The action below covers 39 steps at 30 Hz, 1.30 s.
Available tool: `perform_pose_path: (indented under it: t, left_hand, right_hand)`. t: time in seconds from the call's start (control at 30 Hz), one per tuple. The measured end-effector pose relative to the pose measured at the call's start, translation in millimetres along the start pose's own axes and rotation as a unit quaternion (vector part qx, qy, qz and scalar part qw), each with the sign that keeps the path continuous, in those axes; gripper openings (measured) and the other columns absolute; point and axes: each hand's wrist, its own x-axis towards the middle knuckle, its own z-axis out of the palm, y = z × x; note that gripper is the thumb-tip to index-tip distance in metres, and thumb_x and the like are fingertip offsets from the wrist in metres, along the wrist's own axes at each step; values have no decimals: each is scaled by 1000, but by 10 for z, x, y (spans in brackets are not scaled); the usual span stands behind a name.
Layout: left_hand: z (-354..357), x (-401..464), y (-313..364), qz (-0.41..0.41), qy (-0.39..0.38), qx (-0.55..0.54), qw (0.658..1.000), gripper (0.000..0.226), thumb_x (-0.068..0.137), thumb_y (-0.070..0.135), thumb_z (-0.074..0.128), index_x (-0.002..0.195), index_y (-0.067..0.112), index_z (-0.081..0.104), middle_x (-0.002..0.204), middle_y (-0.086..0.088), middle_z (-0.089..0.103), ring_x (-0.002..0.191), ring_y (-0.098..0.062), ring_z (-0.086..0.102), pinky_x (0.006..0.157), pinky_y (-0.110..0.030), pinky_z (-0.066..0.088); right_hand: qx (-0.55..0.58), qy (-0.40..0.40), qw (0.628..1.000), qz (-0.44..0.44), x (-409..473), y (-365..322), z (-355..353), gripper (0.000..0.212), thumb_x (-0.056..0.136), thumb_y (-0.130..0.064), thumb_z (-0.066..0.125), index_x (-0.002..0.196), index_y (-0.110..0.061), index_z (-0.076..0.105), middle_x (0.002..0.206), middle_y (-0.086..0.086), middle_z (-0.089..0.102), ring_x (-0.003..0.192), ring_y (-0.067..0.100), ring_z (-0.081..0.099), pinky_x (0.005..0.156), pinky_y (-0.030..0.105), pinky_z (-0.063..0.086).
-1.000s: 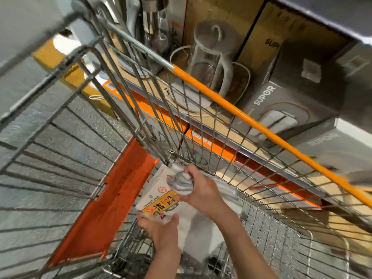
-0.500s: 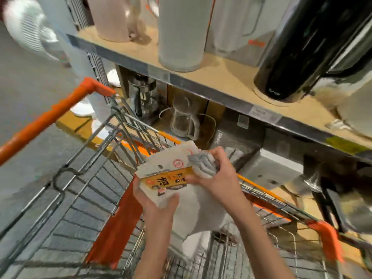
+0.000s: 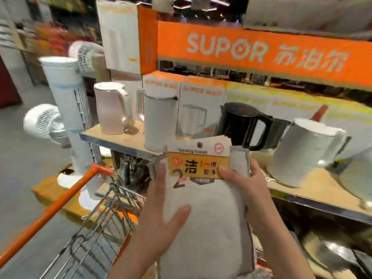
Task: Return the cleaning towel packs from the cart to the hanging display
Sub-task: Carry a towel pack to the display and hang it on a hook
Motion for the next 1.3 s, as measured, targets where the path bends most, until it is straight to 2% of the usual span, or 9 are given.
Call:
perform_pose_path:
  t: [0.2, 0.37, 0.5, 0.57, 0.67, 0.73, 0.93, 1.17, 1.3]
  left_hand:
    - [-111, -17, 322, -98, -41, -189, 976, 37, 58, 54, 67, 95, 50, 65, 108, 34, 59, 98, 11, 57, 73, -12, 49]
    - [-146, 77, 406, -117, -73, -302, 943, 31, 52, 47, 72, 81, 38, 66, 100, 25, 65, 86, 0, 65, 60, -15, 51]
    - [-252, 155, 363, -103, -130, -343, 924, 30, 52, 45, 72, 80, 37, 66, 97, 23, 66, 83, 2, 65, 59, -12, 50]
    - [-303, 147, 317, -101, -170, -358, 912, 29, 53, 44, 72, 80, 37, 66, 95, 21, 67, 82, 1, 65, 57, -11, 49]
    - [-407, 115, 237, -93, -230, -377, 892, 22, 60, 30, 75, 78, 39, 66, 94, 20, 67, 80, 0, 66, 57, -11, 49]
    - [-485, 71, 221, -88, -266, -389, 878, 23, 64, 24, 72, 79, 40, 67, 93, 21, 67, 79, 2, 65, 58, -11, 49]
    - [-667, -209, 399, -73, -368, -420, 827, 27, 64, 24, 71, 85, 41, 67, 97, 27, 65, 83, 6, 64, 57, -8, 48]
    - [-820, -989, 790, -28, -476, -434, 764, 37, 64, 23, 74, 87, 51, 65, 100, 35, 62, 92, 14, 57, 65, -4, 44]
    - [-1062, -1635, 1099, 1, -559, -466, 685, 49, 72, 12, 81, 90, 55, 66, 105, 34, 62, 96, 13, 58, 69, -5, 46]
  right_hand:
    - [-33, 75, 997, -8, -341, -283, 16, 66, 49, -29, 89, 101, -29, 49, 82, -2, 74, 70, 23, 72, 55, 32, 58]
    - [-111, 129, 985, 3, -543, -464, 51, 75, 43, -51, 85, 104, -45, 42, 103, -4, 67, 84, 17, 71, 72, 40, 60]
    - [-248, 191, 943, -110, -773, -589, 238, 84, 54, -43, 80, 108, -66, 20, 111, -37, 37, 95, -27, 47, 69, 1, 45]
    - [-319, 213, 915, -126, -912, -604, 335, 85, 62, -31, 82, 116, -60, 23, 119, -34, 33, 107, -26, 39, 77, -3, 38]
    - [-386, 267, 878, -93, -1155, -574, 528, 73, 66, -27, 82, 124, -45, 41, 128, -19, 43, 122, 1, 40, 95, 13, 37]
    - [-396, 311, 861, -71, -1352, -574, 678, 73, 66, -29, 81, 129, -37, 45, 131, -12, 47, 120, 3, 42, 102, 27, 38]
    - [-419, 423, 802, -44, -2100, -695, 1141, 67, 69, -26, 81, 121, -46, 44, 126, -19, 43, 122, 3, 40, 108, 36, 36]
    - [-355, 601, 716, 15, -3315, -696, 1530, 70, 61, -33, 83, 123, -29, 51, 131, -13, 44, 121, 4, 44, 105, 39, 41]
    - [-305, 678, 669, 8, -4249, -738, 1905, 35, 65, -22, 82, 95, -29, 65, 97, -10, 70, 86, 0, 65, 70, 18, 54]
